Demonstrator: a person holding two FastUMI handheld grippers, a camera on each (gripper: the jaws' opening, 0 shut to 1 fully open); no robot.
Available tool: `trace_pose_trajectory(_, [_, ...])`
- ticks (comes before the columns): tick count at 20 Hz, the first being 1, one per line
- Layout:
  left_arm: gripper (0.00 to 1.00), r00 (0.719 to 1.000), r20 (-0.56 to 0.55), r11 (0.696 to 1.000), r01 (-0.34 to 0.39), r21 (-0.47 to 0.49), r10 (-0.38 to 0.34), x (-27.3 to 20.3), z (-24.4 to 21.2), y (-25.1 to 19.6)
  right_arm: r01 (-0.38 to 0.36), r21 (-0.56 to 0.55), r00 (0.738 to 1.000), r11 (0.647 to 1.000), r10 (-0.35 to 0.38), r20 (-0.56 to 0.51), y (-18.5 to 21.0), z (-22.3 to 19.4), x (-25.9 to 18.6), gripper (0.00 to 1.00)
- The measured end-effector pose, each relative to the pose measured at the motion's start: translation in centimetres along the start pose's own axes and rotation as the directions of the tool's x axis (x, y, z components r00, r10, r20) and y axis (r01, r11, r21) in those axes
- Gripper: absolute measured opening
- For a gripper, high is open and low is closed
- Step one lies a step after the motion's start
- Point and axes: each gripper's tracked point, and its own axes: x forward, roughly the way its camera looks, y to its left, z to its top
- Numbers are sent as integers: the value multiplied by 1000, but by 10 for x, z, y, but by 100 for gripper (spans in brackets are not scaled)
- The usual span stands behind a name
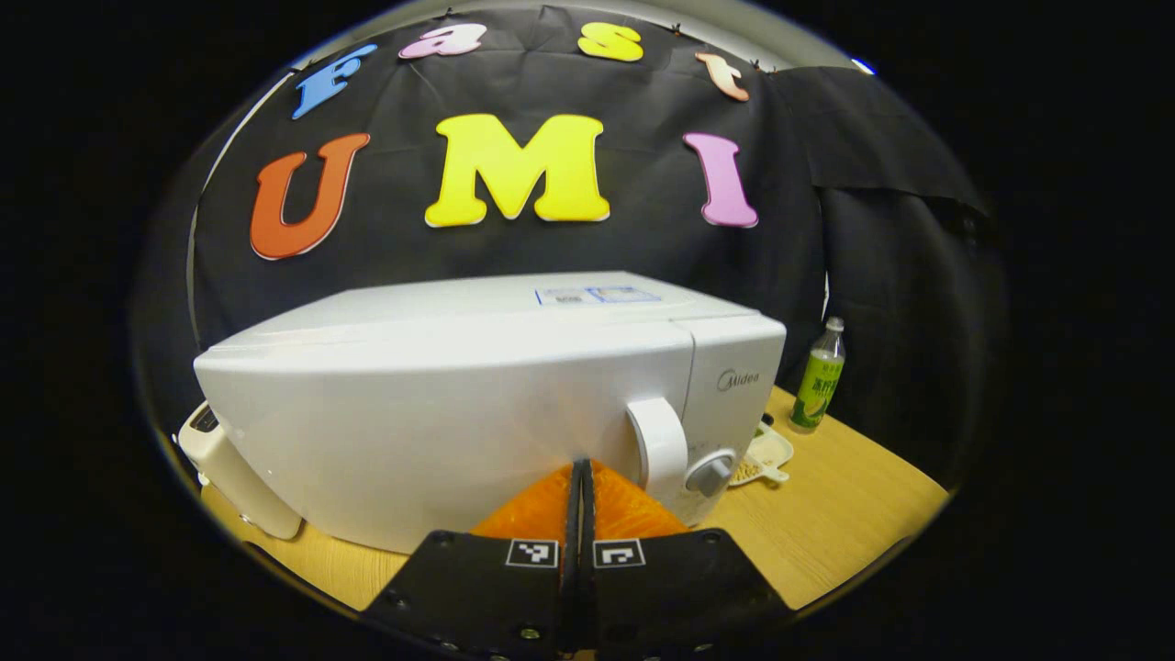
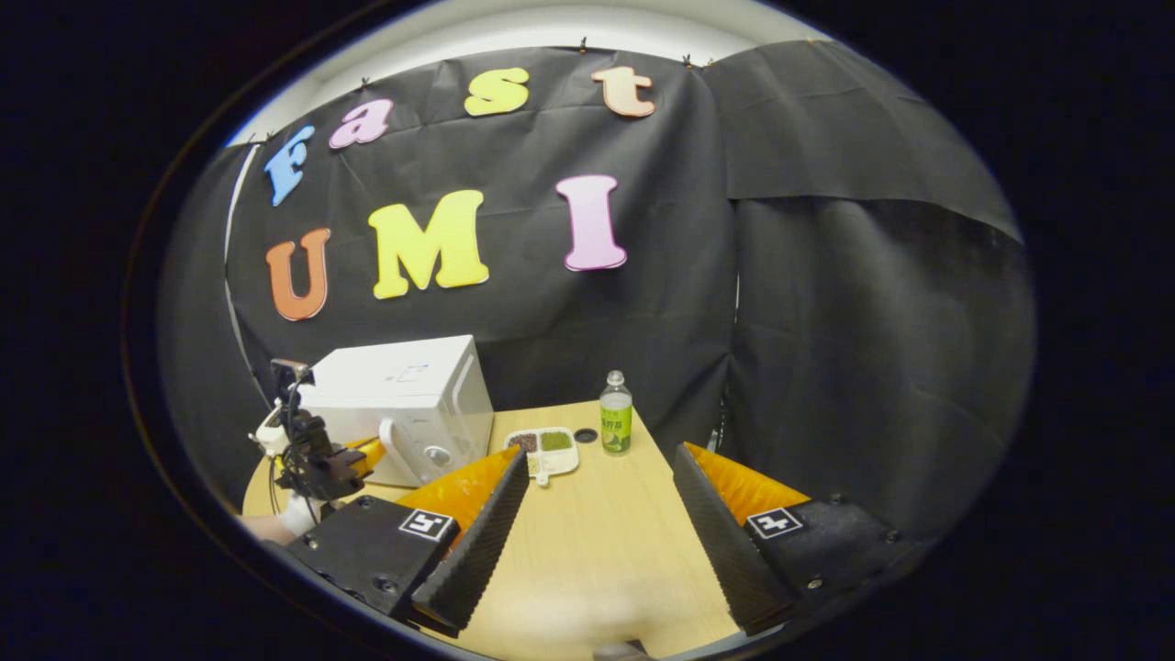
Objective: Open the microwave oven with the left hand, put the food in, and close the microwave oven.
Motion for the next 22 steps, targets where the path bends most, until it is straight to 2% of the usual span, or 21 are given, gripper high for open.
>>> trace_pose_trajectory(1, [0, 1000, 13, 1000, -10, 10, 10, -3, 4, 1, -16, -6, 1000, 1000, 16, -1, 8, 1, 0, 92])
trace_pose_trajectory(2, [0, 1000, 19, 1000, -16, 18, 15, -7, 8, 2, -28, -8, 1000, 1000, 28, 5, 13, 5, -1, 92])
trace_pose_trajectory(3, [0, 999, 28, 1000, -18, 22, 18, -10, 12, 4, -37, -8, 999, 999, 37, 18, 18, 9, -1, 100])
trace_pose_trajectory(4, [0, 999, 35, 999, -25, 21, 24, -15, 15, 6, -45, -10, 999, 999, 45, 24, 23, 12, -1, 100])
trace_pose_trajectory(5, [0, 999, 40, 999, -33, 20, 33, -22, 18, 10, -50, -13, 998, 999, 51, 29, 27, 12, -1, 92])
trace_pose_trajectory(6, [0, 998, 47, 999, -50, 22, 49, -29, 20, 15, -60, -14, 998, 998, 60, 32, 31, 14, -2, 100])
trace_pose_trajectory(8, [0, 995, 58, 995, -83, 46, 81, -39, 25, 27, -72, -25, 997, 997, 72, 38, 38, 16, -5, 100])
trace_pose_trajectory(10, [63, 990, 84, 990, -123, 70, 117, -63, 31, 40, -81, -27, 996, 996, 82, 47, 44, 19, -7, 100])
trace_pose_trajectory(11, [94, 985, 107, 986, -142, 87, 132, -73, 38, 47, -86, -29, 995, 996, 88, 52, 48, 20, -9, 92])
trace_pose_trajectory(12, [94, 984, 117, 986, -142, 90, 131, -80, 41, 48, -93, -32, 994, 995, 95, 56, 53, 20, -12, 100])
trace_pose_trajectory(13, [95, 983, 120, 985, -151, 88, 140, -89, 45, 52, -99, -37, 993, 994, 102, 62, 57, 20, -15, 100])
trace_pose_trajectory(14, [95, 982, 124, 983, -157, 93, 145, -98, 49, 53, -108, -40, 992, 993, 111, 66, 62, 21, -17, 92])
trace_pose_trajectory(15, [100, 980, 136, 982, -161, 99, 147, -110, 55, 52, -118, -43, 990, 992, 121, 73, 67, 21, -20, 92])
trace_pose_trajectory(16, [96, 979, 145, 982, -162, 100, 147, -122, 61, 51, -126, -43, 988, 991, 130, 79, 72, 23, -24, 100])
trace_pose_trajectory(19, [96, 975, 181, 984, -147, 102, 127, -163, 78, 43, -152, -57, 982, 987, 157, 100, 89, 23, -34, 100])
trace_pose_trajectory(20, [96, 974, 187, 985, -145, 97, 126, -178, 84, 42, -160, -62, 981, 985, 166, 105, 95, 23, -37, 92])
trace_pose_trajectory(22, [96, 969, 206, 984, -155, 83, 136, -208, 95, 45, -170, -73, 977, 983, 178, 117, 104, 22, -43, 92])
